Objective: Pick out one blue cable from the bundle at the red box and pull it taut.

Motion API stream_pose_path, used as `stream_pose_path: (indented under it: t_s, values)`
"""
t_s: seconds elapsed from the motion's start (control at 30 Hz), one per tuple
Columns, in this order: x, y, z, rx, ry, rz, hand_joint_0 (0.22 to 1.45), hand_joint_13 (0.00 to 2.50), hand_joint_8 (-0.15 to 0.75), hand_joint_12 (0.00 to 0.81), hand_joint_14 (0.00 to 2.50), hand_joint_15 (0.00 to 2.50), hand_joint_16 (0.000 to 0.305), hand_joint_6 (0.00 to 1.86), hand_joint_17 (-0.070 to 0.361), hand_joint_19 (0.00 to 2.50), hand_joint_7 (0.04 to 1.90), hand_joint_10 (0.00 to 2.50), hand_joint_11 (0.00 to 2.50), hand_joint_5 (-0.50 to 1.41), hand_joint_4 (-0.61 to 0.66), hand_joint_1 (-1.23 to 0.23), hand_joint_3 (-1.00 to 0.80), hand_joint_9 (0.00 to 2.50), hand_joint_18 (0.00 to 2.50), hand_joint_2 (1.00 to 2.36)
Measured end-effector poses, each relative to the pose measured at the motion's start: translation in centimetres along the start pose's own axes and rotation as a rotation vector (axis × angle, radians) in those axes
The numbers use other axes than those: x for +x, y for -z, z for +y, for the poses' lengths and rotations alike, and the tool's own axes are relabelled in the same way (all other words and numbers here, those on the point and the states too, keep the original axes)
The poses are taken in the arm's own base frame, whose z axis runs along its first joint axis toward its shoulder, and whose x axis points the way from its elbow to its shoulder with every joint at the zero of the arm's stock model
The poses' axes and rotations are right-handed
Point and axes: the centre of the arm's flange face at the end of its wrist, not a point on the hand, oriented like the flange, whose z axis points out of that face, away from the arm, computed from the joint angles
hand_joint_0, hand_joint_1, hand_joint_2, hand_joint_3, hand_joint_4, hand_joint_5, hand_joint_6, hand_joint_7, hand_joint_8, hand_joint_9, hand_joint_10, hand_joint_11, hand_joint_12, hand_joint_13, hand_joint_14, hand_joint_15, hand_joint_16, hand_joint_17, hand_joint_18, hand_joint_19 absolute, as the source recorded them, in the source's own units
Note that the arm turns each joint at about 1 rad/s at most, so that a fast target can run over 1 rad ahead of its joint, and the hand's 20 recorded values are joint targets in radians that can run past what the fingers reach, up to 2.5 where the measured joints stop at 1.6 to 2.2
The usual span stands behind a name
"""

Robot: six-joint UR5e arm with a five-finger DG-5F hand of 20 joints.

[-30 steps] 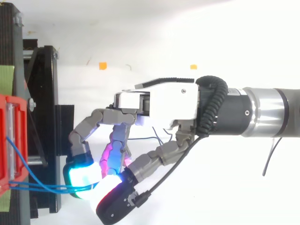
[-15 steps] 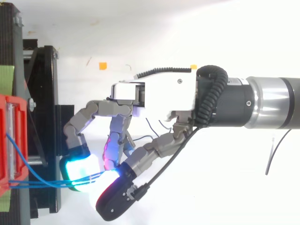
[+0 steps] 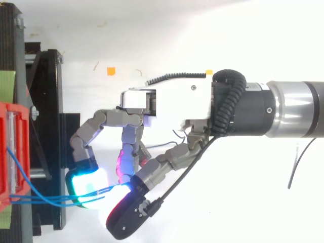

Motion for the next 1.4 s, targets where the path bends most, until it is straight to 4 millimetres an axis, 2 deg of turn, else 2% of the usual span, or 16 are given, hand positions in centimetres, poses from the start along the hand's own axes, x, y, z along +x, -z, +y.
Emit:
stream_pose_path:
  t_s: [0.23,0.4,0.5,0.63,0.77,0.87,0.97,1.0,1.1,1.13,1.27,1.4]
  values:
    - [-0.01,-0.1,0.17,-0.005,0.002,0.0,0.57,1.34,0.28,0.365,0.03,0.71,0.057,0.82,0.129,1.02,0.99,0.03,0.75,-0.06,-0.08,-0.67,-0.5,1.54,1.31,1.0]
    - [0.0,-0.14,0.25,-0.007,0.002,0.0,0.61,1.34,0.277,0.355,0.03,0.71,0.055,0.82,0.124,1.04,0.98,0.03,0.75,-0.06,-0.1,-0.63,-0.5,1.54,1.3,1.0]
    - [0.02,-0.14,0.24,-0.006,0.002,0.0,0.63,1.34,0.275,0.359,0.03,0.71,0.055,0.81,0.123,1.03,0.98,0.03,0.75,-0.06,-0.09,-0.66,-0.47,1.55,1.3,1.0]
    - [0.03,-0.14,0.26,-0.007,0.002,0.001,0.63,1.34,0.3,0.369,0.03,0.72,0.055,0.86,0.124,1.03,1.09,0.03,0.78,-0.06,-0.01,-0.75,-0.29,1.54,1.3,1.02]
    - [0.01,-0.15,0.27,-0.008,0.002,0.0,0.65,1.32,0.31,0.38,0.03,0.72,0.055,0.9,0.123,1.03,1.03,0.03,0.8,-0.08,0.03,-0.83,-0.26,1.48,1.27,1.02]
    - [0.01,-0.17,0.28,-0.009,0.002,0.001,0.72,1.31,0.302,0.376,0.02,0.73,0.055,0.92,0.124,1.03,1.02,0.03,0.81,-0.09,0.01,-0.9,-0.35,1.46,1.26,1.01]
    - [0.0,-0.16,0.27,-0.008,0.002,0.001,0.76,1.31,0.297,0.37,0.03,0.73,0.054,0.92,0.121,1.03,1.03,0.03,0.82,-0.09,-0.06,-0.9,-0.5,1.46,1.26,1.0]
    - [0.01,-0.15,0.24,-0.007,0.002,0.001,0.76,1.31,0.298,0.371,0.03,0.74,0.053,0.93,0.12,1.03,1.03,0.03,0.82,-0.09,-0.07,-0.91,-0.5,1.46,1.26,1.0]
    - [0.01,-0.15,0.23,-0.007,0.002,0.001,0.72,1.31,0.296,0.369,0.03,0.73,0.053,0.93,0.119,1.05,1.06,0.03,0.81,-0.08,-0.08,-0.9,-0.5,1.47,1.26,1.0]
    - [0.0,-0.14,0.23,-0.006,0.002,0.001,0.66,1.34,0.286,0.361,0.03,0.74,0.053,0.92,0.12,1.05,1.05,0.03,0.82,-0.07,-0.07,-0.89,-0.5,1.52,1.28,1.0]
    - [0.01,-0.12,0.2,-0.004,0.002,0.001,0.55,1.37,0.288,0.372,0.03,0.74,0.055,0.91,0.125,1.01,0.9,0.03,0.82,-0.06,-0.02,-0.84,-0.5,1.57,1.3,1.0]
    - [-0.02,-0.11,0.21,-0.004,0.002,0.001,0.5,1.39,0.297,0.385,0.02,0.73,0.058,0.9,0.131,0.99,0.89,0.03,0.8,-0.05,-0.02,-0.82,-0.5,1.59,1.3,1.0]
